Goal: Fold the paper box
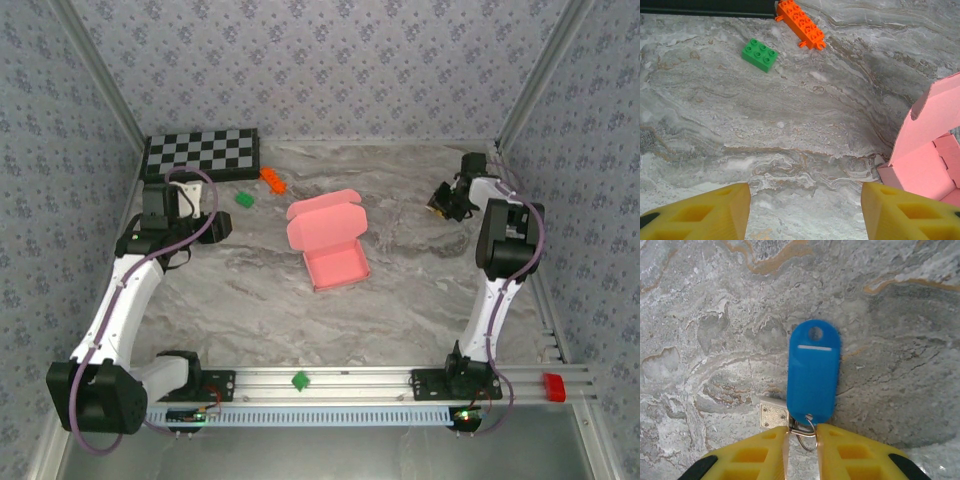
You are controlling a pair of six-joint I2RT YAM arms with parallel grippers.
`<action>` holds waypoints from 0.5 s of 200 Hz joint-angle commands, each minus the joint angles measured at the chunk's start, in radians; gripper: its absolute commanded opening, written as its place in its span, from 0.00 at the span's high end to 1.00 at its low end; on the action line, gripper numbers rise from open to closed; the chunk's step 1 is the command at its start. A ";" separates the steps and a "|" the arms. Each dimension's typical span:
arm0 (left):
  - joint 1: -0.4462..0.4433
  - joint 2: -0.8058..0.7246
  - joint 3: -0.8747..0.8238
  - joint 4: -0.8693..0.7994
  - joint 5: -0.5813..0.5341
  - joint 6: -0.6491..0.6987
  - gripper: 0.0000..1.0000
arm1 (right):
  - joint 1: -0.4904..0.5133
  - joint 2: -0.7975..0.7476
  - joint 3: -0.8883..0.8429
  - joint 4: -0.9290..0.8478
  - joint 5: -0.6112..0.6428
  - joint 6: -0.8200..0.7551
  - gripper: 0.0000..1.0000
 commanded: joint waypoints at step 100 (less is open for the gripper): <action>0.008 -0.027 -0.003 -0.007 0.013 0.016 0.40 | 0.005 0.022 0.005 -0.005 0.022 0.047 0.75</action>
